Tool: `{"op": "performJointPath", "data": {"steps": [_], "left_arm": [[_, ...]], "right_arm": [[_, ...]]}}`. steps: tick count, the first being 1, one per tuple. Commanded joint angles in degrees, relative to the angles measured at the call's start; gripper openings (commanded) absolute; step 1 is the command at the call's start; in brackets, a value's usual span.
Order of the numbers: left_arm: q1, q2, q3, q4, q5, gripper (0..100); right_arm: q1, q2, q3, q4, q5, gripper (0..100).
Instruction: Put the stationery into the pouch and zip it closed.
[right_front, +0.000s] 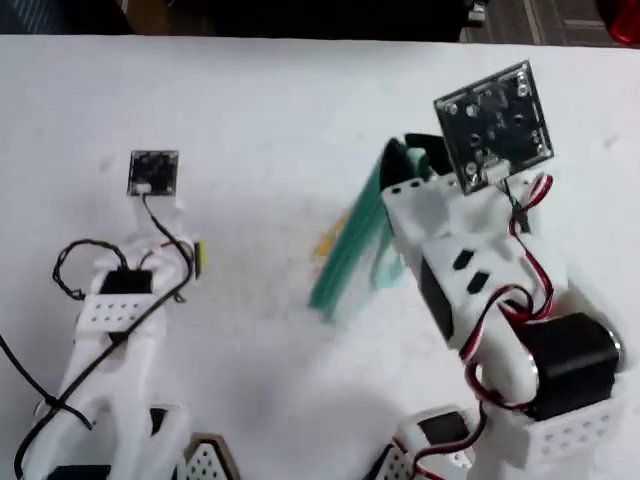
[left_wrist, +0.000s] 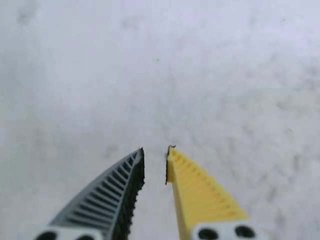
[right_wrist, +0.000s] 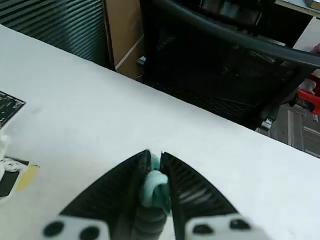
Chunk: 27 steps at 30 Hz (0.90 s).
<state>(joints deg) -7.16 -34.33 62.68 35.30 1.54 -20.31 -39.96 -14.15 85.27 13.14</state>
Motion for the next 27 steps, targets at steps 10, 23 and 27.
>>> {"op": "performJointPath", "data": {"steps": [10, 23, 27], "left_arm": [[-0.7, -0.6, -3.3, 0.1, 0.7, 10], [-0.7, -0.6, -3.3, 0.3, 0.7, 10], [-0.7, -0.6, -3.3, 0.4, 0.7, 10]], "right_arm": [[-12.2, -0.8, -2.5, 4.7, 1.0, 1.7], [-12.3, -0.8, -2.3, 8.9, 1.0, 1.7], [-12.3, -0.8, -2.3, 9.6, 1.0, 1.7]]}}
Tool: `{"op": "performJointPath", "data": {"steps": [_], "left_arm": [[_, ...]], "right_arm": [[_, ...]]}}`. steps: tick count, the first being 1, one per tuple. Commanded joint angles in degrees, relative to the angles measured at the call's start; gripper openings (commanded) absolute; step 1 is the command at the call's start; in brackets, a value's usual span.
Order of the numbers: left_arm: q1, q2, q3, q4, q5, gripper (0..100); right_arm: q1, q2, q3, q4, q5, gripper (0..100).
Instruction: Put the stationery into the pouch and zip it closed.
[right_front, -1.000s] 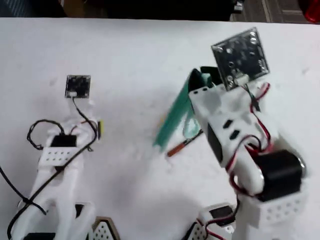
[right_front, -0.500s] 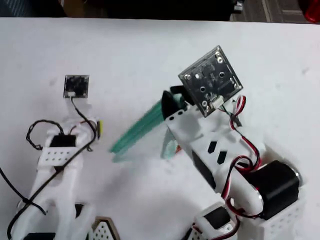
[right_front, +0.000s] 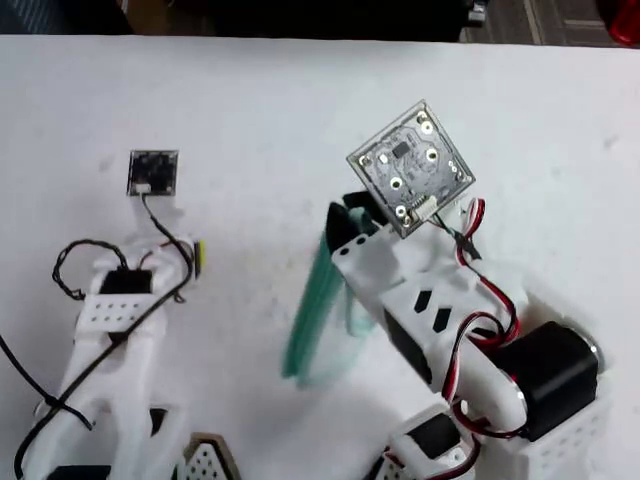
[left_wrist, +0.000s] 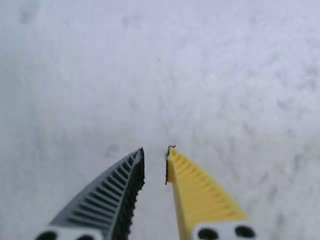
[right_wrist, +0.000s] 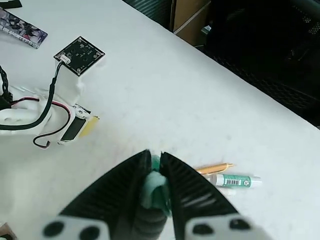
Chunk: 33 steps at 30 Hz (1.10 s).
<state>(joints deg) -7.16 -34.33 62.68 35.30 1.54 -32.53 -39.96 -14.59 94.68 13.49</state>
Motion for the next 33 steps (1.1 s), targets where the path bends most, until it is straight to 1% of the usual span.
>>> {"op": "performJointPath", "data": {"steps": [1, 5, 8, 12, 16, 19, 21, 23, 26, 28, 33], "left_arm": [[-0.7, -0.6, -3.3, 0.4, 0.7, 10], [-1.9, -0.6, -3.3, 0.2, 0.7, 10], [-1.5, -0.6, -3.3, 0.4, 0.5, 10], [-1.4, -0.7, -3.5, 0.4, 0.5, 10], [-1.0, -3.7, -5.3, 4.9, 0.5, 10], [0.7, -10.2, -4.2, 8.4, 0.5, 10], [2.6, -15.8, -1.8, 8.9, 0.4, 10], [5.1, -22.0, 1.1, 8.9, 0.3, 10], [10.2, -32.2, 5.7, 8.9, -2.7, 10], [13.2, -39.1, 9.1, 8.9, -3.2, 10], [15.3, -54.4, 14.5, 10.4, -3.1, 10]], "right_arm": [[0.0, -0.8, -1.8, 0.2, 0.6, 1.7], [0.0, -0.7, -1.8, 0.2, 0.6, 1.7], [-0.2, -0.7, -1.6, 0.0, 0.3, 1.7], [-0.3, -0.7, 3.3, -2.0, 0.5, 1.7], [-0.3, -0.7, 8.8, -5.3, 0.6, 1.7], [-0.4, -0.8, 11.3, -7.4, 0.6, 1.7], [-0.7, -0.9, 11.2, -8.3, 0.6, 1.7], [-3.5, -1.4, 11.1, -8.9, 0.7, 1.7], [-8.3, -0.9, 9.5, -8.7, 0.7, 1.7], [-9.5, -0.7, 7.7, -8.8, 0.7, 1.7], [-9.9, -0.7, 3.1, -8.7, 0.8, 1.7]]}}
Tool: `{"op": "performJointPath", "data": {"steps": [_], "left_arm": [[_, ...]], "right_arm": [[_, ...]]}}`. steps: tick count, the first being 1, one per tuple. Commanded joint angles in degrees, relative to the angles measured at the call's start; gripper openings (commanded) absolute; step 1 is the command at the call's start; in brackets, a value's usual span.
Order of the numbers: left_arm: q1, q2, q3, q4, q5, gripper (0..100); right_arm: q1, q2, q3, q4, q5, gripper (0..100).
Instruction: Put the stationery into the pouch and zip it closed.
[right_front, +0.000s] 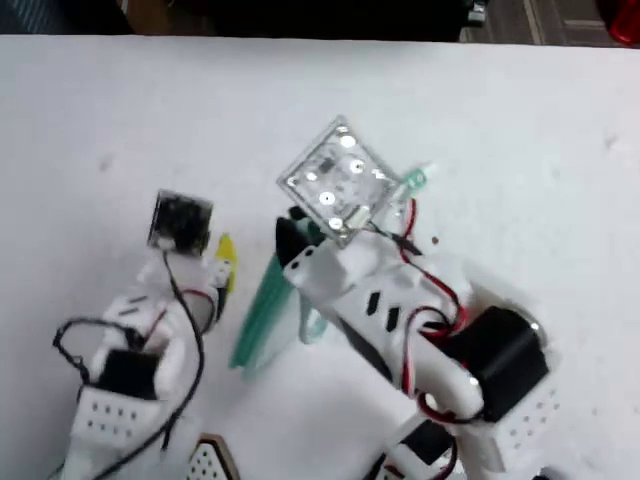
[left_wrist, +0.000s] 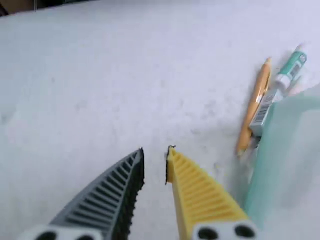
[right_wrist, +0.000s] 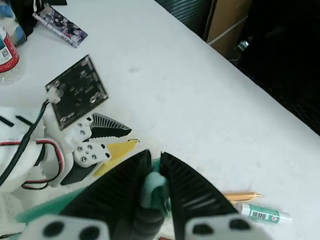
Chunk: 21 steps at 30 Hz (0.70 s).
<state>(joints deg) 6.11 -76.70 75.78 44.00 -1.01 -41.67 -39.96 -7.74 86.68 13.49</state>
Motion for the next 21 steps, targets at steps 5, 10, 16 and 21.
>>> {"op": "performJointPath", "data": {"steps": [5, 10, 16, 21], "left_arm": [[4.5, -21.9, -1.6, 10.8, -0.6, 10], [9.5, -23.8, -2.4, 13.6, -4.0, 10], [11.5, -22.8, -2.3, 13.6, -5.1, 10], [11.3, -21.3, -2.3, 13.2, -6.7, 10]], "right_arm": [[-0.7, -0.7, -4.5, -3.2, 5.4, 1.7], [-0.7, 1.0, -4.6, -8.0, 7.8, 1.7], [-0.5, 9.1, -4.5, -11.2, 7.6, 1.7], [0.5, 15.3, -4.5, -12.0, 7.8, 1.7]]}}
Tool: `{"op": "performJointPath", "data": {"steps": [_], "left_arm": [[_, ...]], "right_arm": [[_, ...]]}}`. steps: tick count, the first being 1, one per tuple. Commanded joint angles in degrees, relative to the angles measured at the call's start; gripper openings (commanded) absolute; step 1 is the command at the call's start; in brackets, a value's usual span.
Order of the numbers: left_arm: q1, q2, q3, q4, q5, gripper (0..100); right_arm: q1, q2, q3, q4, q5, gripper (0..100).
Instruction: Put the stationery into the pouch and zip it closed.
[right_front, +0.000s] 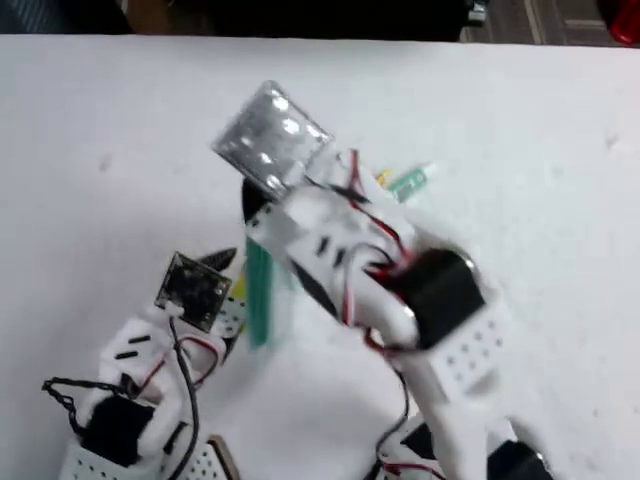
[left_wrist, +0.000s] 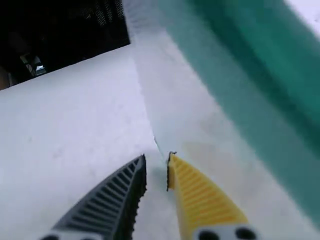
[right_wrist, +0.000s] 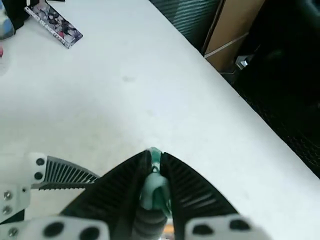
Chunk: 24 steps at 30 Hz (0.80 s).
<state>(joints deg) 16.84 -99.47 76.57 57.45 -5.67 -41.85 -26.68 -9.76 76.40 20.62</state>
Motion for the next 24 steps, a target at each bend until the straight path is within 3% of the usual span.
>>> {"op": "performJointPath", "data": {"steps": [1, 13, 17, 21, 24], "left_arm": [[0.6, 1.8, -3.1, -0.3, -3.1, 10], [0.6, 2.5, -3.6, -0.3, -4.0, 10], [0.9, 2.5, -7.2, 0.3, -3.8, 10], [1.3, 2.5, -11.7, 3.2, -3.7, 10], [5.5, 2.5, -11.9, 4.4, -3.7, 10]], "right_arm": [[1.5, 2.8, -2.5, -2.4, 0.5, 1.7], [10.0, 5.8, -2.5, -10.7, 0.4, 1.7], [7.3, 5.9, -2.3, -10.9, -0.4, 1.7], [1.8, 5.9, -2.2, -5.0, -2.6, 1.7], [-1.8, 5.7, -2.2, -0.6, -2.5, 1.7]]}}
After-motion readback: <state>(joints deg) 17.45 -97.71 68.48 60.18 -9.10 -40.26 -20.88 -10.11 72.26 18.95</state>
